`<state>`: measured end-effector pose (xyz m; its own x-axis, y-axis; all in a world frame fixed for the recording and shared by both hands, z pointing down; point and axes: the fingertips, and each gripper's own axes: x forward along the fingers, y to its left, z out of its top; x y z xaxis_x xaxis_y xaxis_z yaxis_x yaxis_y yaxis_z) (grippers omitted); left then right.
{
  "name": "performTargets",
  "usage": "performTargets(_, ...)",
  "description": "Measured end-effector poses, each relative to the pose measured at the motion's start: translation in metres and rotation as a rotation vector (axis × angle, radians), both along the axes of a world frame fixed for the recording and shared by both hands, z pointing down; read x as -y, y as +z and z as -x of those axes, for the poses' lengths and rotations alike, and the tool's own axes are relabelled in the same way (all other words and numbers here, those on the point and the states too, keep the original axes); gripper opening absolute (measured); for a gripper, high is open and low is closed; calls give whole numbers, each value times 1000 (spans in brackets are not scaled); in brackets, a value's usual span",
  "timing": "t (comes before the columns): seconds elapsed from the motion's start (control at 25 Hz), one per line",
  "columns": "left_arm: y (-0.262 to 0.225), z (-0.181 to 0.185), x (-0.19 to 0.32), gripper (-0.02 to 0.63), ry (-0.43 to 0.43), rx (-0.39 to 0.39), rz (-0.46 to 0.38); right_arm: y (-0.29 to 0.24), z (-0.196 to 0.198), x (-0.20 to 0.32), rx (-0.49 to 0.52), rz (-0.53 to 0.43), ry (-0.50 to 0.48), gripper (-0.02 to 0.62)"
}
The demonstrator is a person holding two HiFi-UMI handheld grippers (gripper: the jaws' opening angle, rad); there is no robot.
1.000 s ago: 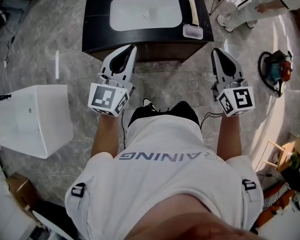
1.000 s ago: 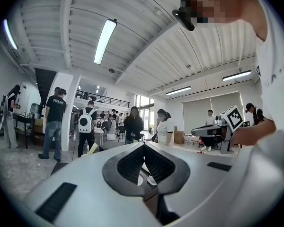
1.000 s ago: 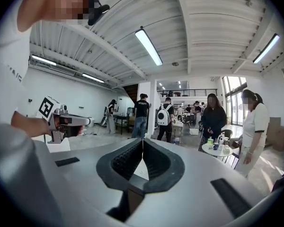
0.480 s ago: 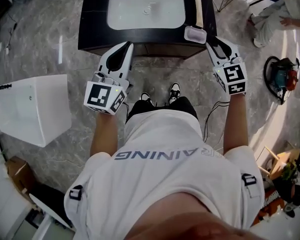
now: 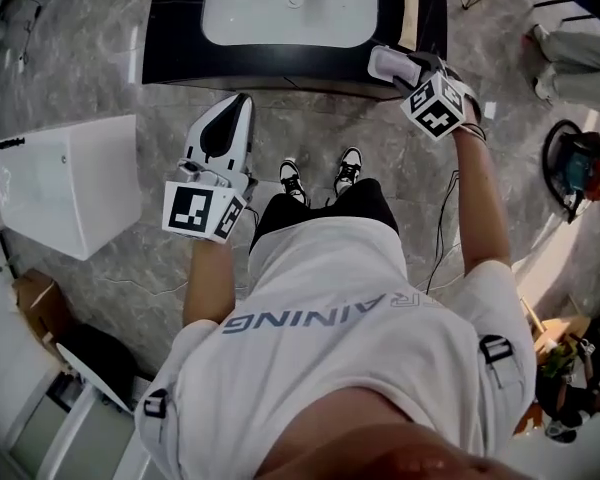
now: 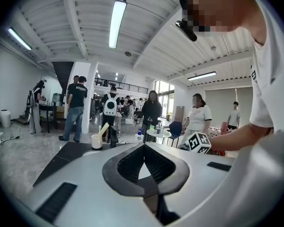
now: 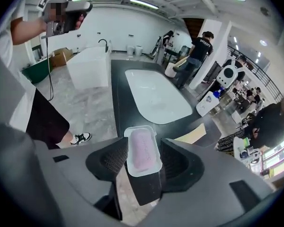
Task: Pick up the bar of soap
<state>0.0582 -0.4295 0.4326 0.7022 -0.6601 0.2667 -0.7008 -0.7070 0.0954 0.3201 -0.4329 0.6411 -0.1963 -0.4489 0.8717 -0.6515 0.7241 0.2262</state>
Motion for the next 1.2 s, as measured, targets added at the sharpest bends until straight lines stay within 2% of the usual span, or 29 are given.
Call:
performTargets(0.36, 28, -3, 7, 3, -76, 12, 53, 74, -7, 9, -66, 182, -101, 199)
performTargets(0.72, 36, -4, 9, 3, -87, -16, 84, 84, -3, 13, -56, 268, -167, 199)
performTargets(0.8, 34, -5, 8, 3, -79, -17, 81, 82, -3, 15, -48, 279, -156, 195)
performTargets(0.88, 30, -4, 6, 3, -71, -16, 76, 76, -5, 17, -19, 247, -92, 192)
performTargets(0.96, 26, -1, 5, 3, -63, -17, 68, 61, -8, 21, 42, 175, 0, 190)
performTargets(1.08, 20, 4, 7, 3, -49, -21, 52, 22, -9, 26, 190, 40, 150, 190)
performTargets(1.2, 12, 4, 9, 3, -23, -34, 33, -25, -6, 23, 325, -111, 255, 190)
